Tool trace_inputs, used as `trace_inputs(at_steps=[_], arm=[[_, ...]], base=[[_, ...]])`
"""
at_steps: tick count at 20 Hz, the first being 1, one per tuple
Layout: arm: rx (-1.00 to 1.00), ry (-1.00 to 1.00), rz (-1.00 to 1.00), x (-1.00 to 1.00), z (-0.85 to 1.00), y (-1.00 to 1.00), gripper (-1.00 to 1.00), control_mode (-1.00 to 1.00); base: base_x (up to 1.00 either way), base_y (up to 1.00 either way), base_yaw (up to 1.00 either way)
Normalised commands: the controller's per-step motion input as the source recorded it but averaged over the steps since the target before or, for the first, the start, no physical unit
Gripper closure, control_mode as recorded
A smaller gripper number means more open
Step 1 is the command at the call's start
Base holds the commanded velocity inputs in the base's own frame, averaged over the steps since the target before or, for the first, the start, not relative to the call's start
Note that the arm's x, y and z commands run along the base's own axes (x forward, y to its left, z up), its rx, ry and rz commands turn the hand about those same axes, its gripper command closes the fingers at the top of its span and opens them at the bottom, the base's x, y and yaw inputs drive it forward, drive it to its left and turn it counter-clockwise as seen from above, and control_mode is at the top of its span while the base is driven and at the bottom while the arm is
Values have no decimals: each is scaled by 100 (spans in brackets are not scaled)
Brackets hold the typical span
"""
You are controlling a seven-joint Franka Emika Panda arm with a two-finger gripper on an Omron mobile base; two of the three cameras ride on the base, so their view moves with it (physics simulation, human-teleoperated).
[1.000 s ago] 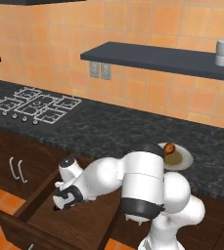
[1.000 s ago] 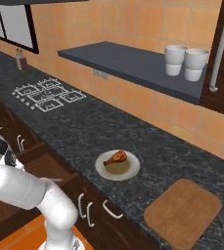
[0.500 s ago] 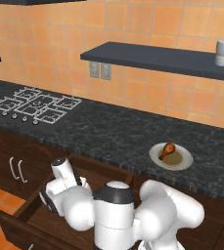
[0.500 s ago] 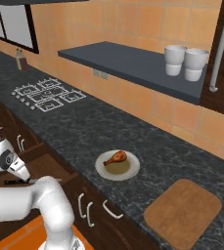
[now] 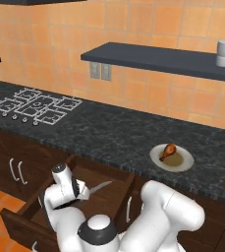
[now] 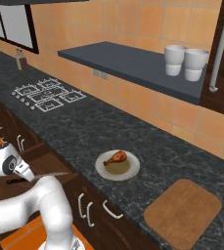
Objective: Pick up the knife from the drawer and place it on the cutting board. Then place the meat from the plate to the cutting board.
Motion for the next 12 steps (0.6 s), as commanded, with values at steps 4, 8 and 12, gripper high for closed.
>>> trace_inputs(at_steps=[4, 8, 12], arm=[[0, -21, 0, -36, -93, 35, -100, -100], [0, -35, 0, -94, -100, 38, 100, -100], [7, -15, 0, -64, -52, 6, 100, -100]], base=[[0, 0, 0], [0, 0, 0], [0, 0, 0]])
